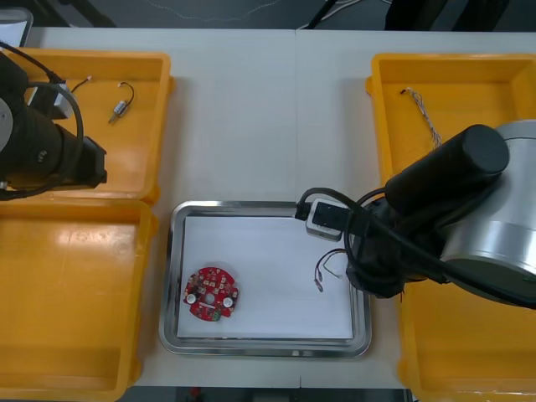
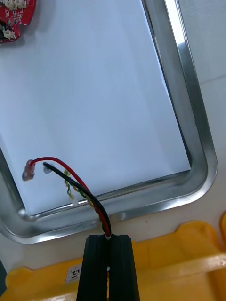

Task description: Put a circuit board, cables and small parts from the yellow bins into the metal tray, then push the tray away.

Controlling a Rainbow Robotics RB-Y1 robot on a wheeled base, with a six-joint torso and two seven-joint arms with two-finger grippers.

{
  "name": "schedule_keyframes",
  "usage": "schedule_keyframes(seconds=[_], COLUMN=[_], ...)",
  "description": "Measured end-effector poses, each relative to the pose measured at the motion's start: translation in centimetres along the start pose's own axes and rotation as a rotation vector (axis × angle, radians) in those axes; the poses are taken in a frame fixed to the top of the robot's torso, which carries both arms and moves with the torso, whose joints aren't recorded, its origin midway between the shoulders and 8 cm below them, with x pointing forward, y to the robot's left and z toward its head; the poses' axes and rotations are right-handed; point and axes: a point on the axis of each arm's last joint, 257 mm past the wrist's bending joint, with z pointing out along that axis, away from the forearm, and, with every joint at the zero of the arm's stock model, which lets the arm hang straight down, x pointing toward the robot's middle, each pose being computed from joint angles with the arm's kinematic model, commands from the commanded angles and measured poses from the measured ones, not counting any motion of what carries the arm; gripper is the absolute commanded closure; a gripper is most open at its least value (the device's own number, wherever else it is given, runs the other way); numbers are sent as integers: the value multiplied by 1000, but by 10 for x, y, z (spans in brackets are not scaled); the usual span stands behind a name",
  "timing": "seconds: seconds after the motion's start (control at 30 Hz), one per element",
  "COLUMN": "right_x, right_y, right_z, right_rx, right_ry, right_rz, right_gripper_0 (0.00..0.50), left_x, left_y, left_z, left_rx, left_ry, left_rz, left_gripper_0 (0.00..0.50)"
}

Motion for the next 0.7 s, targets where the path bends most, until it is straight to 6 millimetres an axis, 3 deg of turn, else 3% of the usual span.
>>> schedule_keyframes(seconds=[0.23,0.43,0.7], right_x=[-9,-9,-22], right_y=[13,28,51], right_z=[22,36,47], right_rx=[-2,-6,-12], right_ry=[21,53,55], right_rz=[-74,-137,-184], right_gripper_0=[500,500,500], left_x=[-37,-57,-87], left_y=[11,22,40], left_z=[14,28,32], left_rx=[-5,-4,-10], left_ry=[-38,-34,-65], left_rz=[-50,33,57], left_gripper_0=[0,0,0])
